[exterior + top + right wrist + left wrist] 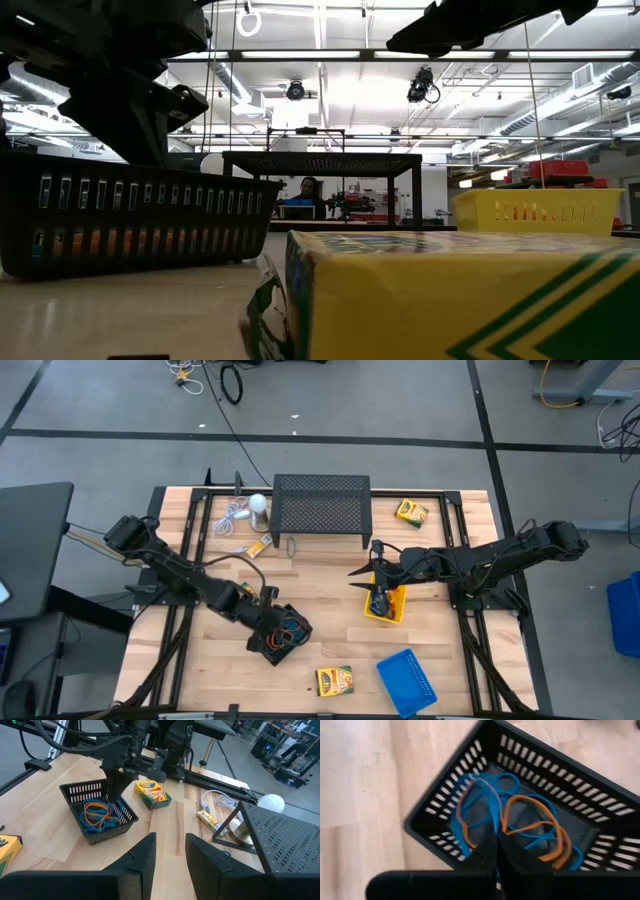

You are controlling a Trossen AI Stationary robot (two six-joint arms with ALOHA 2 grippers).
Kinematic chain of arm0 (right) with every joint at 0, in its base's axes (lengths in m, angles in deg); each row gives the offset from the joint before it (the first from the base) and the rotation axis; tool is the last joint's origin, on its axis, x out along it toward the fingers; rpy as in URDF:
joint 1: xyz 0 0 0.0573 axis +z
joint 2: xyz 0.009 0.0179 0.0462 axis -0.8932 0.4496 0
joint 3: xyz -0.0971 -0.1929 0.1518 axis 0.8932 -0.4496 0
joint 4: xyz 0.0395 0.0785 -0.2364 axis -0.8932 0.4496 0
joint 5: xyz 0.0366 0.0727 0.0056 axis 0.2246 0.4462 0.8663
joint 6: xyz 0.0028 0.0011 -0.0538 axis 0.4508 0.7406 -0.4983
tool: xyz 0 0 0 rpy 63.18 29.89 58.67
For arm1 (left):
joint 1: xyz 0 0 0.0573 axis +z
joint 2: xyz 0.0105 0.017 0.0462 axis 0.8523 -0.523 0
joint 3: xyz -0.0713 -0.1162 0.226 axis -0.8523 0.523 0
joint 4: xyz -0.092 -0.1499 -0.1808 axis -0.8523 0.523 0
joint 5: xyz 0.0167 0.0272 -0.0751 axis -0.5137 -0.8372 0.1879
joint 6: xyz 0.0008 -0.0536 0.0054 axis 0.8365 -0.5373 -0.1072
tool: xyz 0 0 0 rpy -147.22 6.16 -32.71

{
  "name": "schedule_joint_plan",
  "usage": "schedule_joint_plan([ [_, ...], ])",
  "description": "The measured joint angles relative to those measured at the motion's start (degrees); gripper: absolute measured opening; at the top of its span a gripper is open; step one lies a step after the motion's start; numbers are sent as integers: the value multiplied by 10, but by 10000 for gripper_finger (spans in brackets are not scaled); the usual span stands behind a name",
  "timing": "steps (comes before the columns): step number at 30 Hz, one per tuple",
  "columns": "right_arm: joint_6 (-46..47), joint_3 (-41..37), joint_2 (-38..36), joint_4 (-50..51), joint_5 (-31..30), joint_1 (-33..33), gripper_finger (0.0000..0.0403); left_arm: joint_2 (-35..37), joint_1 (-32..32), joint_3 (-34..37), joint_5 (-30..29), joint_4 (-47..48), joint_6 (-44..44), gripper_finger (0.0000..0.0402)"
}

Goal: Pick & Place Office Desk Supplies
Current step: Put the blue rubber band into the black basket

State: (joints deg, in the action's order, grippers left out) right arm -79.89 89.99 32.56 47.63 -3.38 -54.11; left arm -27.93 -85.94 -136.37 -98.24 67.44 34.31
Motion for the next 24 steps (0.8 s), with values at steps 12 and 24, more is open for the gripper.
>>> schedule_joint_plan([
  [12,2,0,0,0,0,0,112,0,4,0,28,-8,5,84],
  [24,3,0,0,1,0,0,112,0,4,0,17,-28,10,199],
])
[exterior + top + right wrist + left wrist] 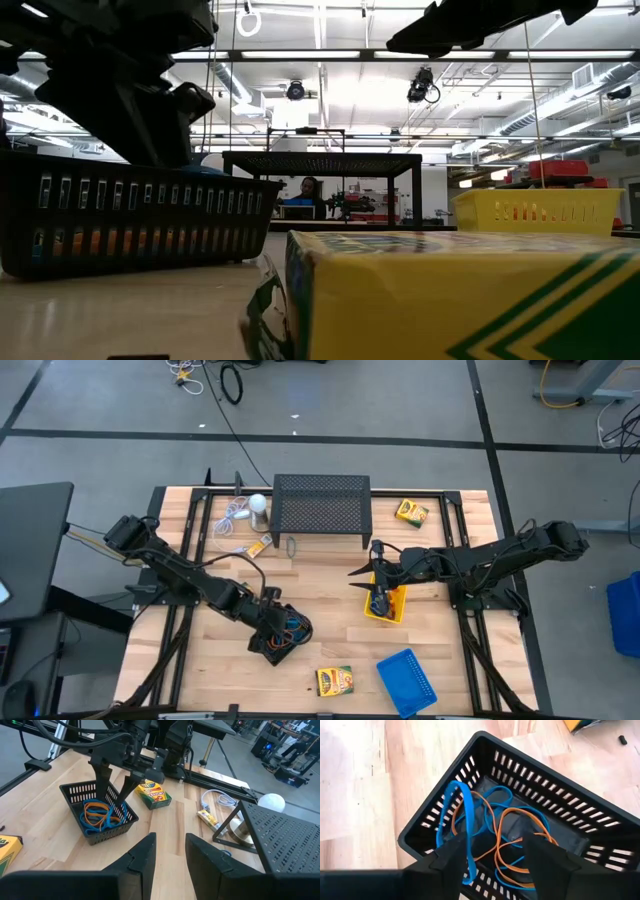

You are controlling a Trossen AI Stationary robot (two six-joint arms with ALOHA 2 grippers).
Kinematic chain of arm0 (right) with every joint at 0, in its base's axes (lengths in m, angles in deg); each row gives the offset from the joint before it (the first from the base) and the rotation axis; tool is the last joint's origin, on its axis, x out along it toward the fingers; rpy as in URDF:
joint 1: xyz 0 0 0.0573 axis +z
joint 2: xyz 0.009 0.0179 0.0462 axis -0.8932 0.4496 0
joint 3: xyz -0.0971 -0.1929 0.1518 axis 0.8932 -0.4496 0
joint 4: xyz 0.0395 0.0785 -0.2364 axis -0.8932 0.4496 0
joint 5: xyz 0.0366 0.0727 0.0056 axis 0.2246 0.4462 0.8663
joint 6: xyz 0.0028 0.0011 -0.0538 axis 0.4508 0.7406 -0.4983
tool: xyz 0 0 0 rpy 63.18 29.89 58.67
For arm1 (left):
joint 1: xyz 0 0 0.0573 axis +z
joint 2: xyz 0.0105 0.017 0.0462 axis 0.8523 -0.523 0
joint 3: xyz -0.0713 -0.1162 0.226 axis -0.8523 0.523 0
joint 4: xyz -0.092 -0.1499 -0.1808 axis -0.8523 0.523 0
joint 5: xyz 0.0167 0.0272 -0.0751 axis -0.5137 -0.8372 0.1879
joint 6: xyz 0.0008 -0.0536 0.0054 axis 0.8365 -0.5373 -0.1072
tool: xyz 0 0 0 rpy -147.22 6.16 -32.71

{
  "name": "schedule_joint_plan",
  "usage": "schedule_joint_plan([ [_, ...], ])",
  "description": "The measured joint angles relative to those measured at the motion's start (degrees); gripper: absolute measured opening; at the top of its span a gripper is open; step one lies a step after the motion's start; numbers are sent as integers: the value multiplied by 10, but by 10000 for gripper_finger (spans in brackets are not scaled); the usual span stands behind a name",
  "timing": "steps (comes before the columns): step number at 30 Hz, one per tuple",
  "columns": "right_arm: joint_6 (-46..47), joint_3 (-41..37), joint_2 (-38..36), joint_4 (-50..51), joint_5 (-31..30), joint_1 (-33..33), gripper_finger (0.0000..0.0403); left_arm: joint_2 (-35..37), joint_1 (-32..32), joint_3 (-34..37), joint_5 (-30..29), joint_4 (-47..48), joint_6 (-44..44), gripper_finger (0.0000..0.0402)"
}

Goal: Pick & Place Office Desk Supplies
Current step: Put the blue rubber band into the black basket, then adjust the black basket on the table

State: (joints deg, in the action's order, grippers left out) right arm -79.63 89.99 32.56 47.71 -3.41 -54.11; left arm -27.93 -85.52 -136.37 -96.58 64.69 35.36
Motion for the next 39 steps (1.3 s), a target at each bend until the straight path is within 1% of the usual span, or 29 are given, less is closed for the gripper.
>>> schedule_joint_plan([
  [3,0,0,0,0,0,0,112,0,0,0,26,3,-2,201],
  [7,0,0,0,0,0,0,112,0,-7,0,32,3,1,201],
  [9,0,0,0,0,0,0,112,0,-15,0,6,2,4,201],
  [14,0,0,0,0,0,0,112,0,-44,0,-91,3,16,201],
  [17,0,0,0,0,0,0,112,0,-50,0,-105,3,19,201],
  [21,0,0,0,0,0,0,112,0,-52,0,-109,11,-8,201],
  [26,0,0,0,0,0,0,112,0,-47,0,-149,82,-64,200],
  [29,0,0,0,0,0,0,112,0,-48,0,-172,101,-77,185],
  [34,0,0,0,0,0,0,112,0,-48,0,-176,104,-79,145],
  [39,0,0,0,0,0,0,112,0,-43,0,-180,131,-102,97],
])
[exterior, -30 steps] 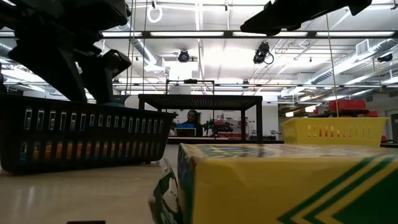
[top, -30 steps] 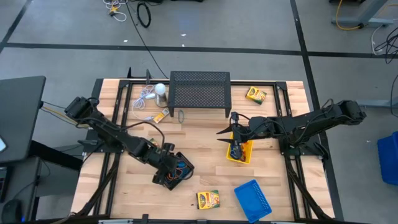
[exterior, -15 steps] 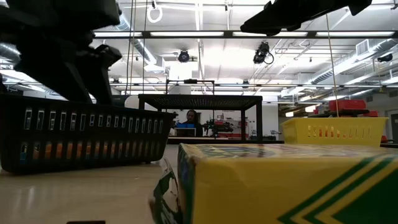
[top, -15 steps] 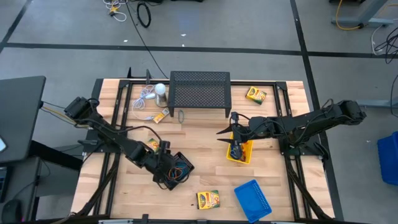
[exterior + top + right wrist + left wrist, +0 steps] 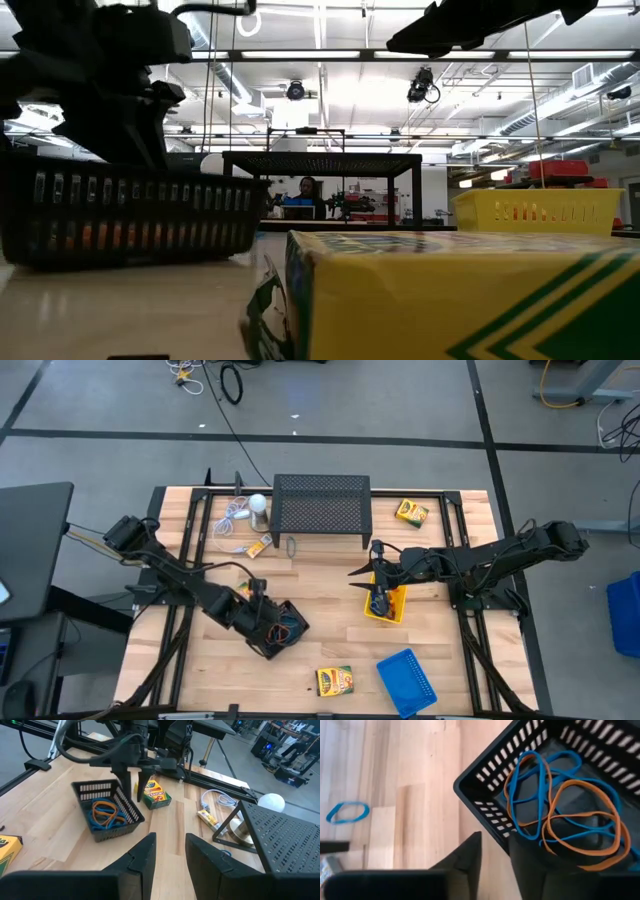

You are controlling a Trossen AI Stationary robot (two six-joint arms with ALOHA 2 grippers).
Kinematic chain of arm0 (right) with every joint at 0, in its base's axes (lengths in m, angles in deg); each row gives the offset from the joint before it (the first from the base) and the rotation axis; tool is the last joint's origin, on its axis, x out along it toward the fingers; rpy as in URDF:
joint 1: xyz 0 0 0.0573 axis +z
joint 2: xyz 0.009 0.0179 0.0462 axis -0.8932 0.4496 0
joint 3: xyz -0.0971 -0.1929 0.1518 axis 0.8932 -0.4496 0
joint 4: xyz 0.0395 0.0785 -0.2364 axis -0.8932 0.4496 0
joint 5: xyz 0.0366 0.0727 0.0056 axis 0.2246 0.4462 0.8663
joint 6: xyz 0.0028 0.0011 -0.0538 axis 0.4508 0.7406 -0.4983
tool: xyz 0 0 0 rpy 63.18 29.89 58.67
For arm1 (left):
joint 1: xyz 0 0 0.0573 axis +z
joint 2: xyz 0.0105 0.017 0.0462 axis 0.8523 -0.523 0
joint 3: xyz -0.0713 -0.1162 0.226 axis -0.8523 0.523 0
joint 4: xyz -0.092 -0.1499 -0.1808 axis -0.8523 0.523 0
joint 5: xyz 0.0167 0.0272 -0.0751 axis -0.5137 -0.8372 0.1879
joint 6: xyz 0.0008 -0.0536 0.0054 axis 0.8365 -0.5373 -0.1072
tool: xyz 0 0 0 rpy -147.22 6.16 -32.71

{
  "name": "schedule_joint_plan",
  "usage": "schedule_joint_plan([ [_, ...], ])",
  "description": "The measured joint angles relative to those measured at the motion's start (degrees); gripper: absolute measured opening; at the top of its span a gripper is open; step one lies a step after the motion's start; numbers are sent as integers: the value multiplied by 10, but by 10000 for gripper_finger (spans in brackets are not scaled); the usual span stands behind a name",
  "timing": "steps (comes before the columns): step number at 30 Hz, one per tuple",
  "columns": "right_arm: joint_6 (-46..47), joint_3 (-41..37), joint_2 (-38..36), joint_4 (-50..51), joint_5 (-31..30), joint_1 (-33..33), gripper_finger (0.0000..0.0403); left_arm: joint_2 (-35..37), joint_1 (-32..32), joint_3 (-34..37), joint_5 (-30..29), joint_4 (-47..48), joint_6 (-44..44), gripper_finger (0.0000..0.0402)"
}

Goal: Pick & Place Office Desk Supplies
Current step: Adjust the black basket on the table

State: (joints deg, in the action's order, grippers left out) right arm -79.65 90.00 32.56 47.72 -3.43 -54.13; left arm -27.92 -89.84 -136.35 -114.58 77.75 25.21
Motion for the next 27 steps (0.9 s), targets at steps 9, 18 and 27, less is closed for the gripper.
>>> schedule_joint_plan([
  [9,0,0,0,0,0,0,112,0,2,0,4,-27,10,8],
  [18,0,0,0,3,0,0,112,22,8,-16,-44,4,-27,4],
  [27,4,0,0,13,0,0,112,24,52,6,58,92,-155,2],
])
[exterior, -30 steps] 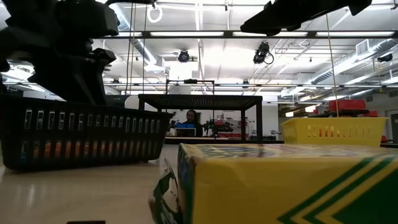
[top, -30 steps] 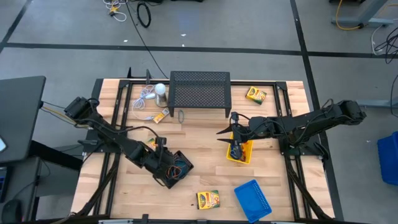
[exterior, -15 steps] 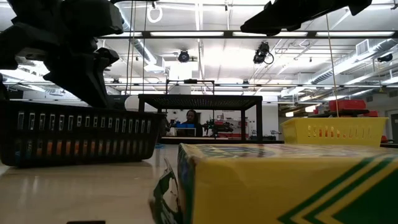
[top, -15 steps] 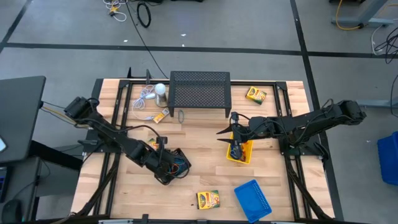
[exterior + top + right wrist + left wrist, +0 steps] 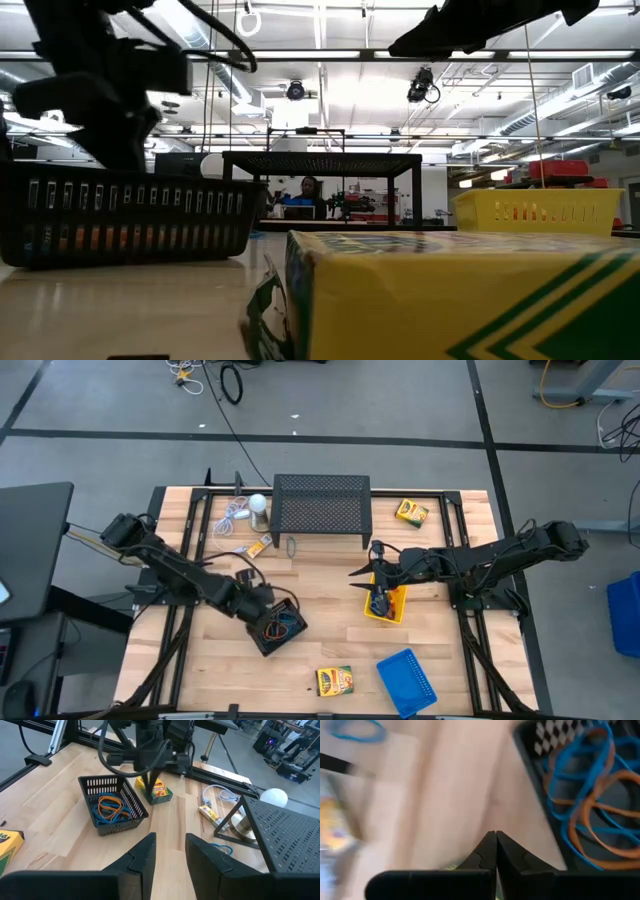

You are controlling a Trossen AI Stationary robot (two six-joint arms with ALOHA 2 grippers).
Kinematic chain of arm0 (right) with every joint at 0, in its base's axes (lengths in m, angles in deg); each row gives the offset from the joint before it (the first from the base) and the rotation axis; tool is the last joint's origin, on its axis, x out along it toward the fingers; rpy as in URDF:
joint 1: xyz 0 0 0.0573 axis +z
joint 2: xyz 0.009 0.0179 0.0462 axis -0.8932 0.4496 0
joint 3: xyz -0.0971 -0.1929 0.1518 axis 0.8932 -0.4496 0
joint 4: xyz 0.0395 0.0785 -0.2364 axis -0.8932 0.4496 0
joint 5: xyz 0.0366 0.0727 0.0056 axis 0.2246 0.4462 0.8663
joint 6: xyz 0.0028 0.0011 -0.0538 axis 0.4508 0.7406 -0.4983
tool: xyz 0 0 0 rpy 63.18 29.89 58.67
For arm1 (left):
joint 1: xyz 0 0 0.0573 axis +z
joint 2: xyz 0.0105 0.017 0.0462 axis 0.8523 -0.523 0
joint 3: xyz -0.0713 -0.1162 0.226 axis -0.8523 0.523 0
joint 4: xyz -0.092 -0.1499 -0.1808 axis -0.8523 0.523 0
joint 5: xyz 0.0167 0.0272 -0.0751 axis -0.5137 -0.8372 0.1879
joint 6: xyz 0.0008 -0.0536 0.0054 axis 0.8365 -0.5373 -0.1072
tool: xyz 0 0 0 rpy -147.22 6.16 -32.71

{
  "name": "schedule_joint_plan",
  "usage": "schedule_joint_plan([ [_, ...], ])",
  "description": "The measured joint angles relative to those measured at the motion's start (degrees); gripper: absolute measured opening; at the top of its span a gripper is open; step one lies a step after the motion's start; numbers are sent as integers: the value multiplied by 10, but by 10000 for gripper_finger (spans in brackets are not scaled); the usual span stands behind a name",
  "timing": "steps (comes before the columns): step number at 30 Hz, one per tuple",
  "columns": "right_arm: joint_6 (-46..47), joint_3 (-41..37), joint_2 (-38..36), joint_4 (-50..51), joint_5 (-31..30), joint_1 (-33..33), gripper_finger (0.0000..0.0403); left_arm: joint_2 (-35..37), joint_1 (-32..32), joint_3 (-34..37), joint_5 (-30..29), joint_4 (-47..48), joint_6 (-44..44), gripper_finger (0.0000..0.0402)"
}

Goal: Pick & Place Office Desk Supplies
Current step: Adjust the black basket on the table

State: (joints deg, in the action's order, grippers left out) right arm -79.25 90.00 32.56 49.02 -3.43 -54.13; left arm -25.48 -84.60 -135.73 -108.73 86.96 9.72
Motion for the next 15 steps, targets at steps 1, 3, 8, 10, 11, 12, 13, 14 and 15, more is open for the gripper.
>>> schedule_joint_plan([
  [1,0,0,0,0,0,0,112,0,0,3,14,-4,0,2],
  [3,0,0,0,0,0,0,112,-3,0,6,40,-22,2,2],
  [8,0,0,0,3,0,0,112,-4,0,8,119,-72,22,2],
  [10,0,0,0,4,0,0,112,-4,0,8,132,-84,27,2],
  [11,0,0,0,5,0,0,112,-4,0,8,138,-90,30,1],
  [12,0,0,0,6,0,0,112,-4,0,8,144,-99,34,1],
  [13,0,0,0,7,0,0,112,-4,0,8,146,-108,39,1],
  [14,0,0,0,9,0,0,112,-4,0,8,146,-119,43,1],
  [15,0,0,0,10,0,0,112,-4,0,8,146,-132,50,1],
])
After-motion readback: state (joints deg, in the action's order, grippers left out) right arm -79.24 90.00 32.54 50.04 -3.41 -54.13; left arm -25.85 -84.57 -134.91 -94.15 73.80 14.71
